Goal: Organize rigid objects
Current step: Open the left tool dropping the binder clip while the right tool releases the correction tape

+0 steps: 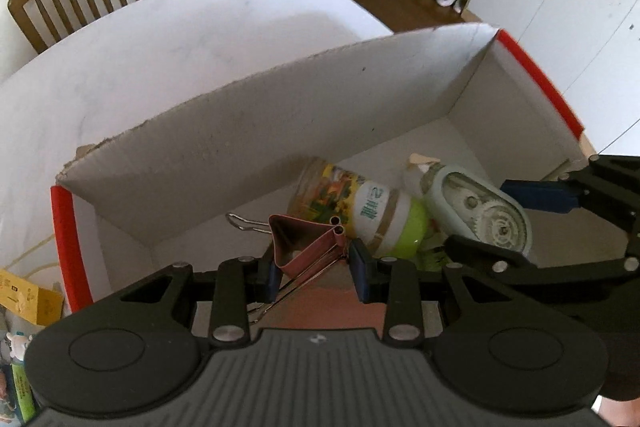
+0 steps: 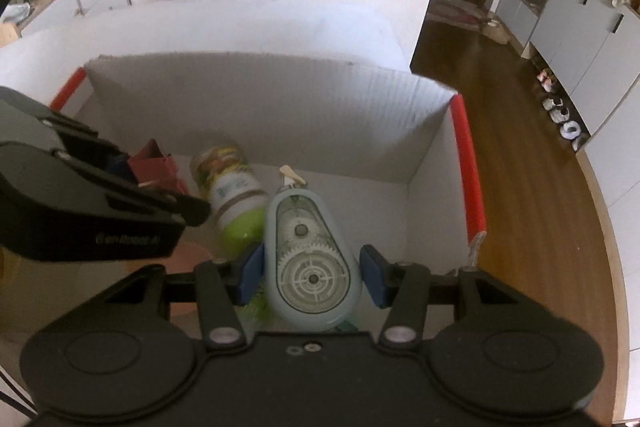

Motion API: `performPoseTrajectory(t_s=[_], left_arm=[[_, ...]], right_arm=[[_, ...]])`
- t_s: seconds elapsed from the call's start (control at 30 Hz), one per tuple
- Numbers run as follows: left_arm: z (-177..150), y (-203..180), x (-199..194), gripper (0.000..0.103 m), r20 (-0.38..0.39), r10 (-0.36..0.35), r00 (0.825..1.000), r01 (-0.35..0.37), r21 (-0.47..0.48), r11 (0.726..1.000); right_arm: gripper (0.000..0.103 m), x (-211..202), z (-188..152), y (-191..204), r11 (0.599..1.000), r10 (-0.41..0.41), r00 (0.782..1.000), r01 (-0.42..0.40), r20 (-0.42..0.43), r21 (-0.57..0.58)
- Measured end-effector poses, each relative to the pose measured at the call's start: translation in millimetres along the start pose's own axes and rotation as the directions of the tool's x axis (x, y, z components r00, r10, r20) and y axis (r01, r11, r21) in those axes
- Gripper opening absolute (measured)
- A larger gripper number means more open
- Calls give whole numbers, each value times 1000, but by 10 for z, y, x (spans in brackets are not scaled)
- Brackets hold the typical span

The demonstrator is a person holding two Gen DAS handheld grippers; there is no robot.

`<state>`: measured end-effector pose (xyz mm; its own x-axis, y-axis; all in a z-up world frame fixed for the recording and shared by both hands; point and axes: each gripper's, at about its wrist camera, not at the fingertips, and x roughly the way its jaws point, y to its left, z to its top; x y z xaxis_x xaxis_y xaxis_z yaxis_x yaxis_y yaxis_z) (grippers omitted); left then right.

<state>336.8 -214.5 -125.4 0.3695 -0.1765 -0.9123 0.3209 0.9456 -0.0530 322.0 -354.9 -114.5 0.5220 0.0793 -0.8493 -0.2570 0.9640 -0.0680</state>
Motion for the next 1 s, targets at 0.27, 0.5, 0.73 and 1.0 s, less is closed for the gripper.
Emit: performPoseTrajectory(t_s=[0.27, 0.5, 0.73, 1.0], left_arm=[[-12, 24, 123, 34, -71, 21, 997, -22, -20, 1000], [-1, 8, 130, 42, -85, 46, 995, -48, -19, 999], [-13, -45, -24, 67, -37, 61, 997, -62, -28, 998], [-76, -94, -246, 67, 3, 44, 999, -44, -39, 998]], right_arm=[[52, 74, 2, -38, 999, 28, 998, -27, -48, 17], [52, 47, 36, -37, 999, 37, 998, -36, -46, 17], [59, -44, -6, -43, 998, 61, 998, -60, -25, 24], [63, -252, -13, -82, 997, 69, 997, -70, 22, 33]])
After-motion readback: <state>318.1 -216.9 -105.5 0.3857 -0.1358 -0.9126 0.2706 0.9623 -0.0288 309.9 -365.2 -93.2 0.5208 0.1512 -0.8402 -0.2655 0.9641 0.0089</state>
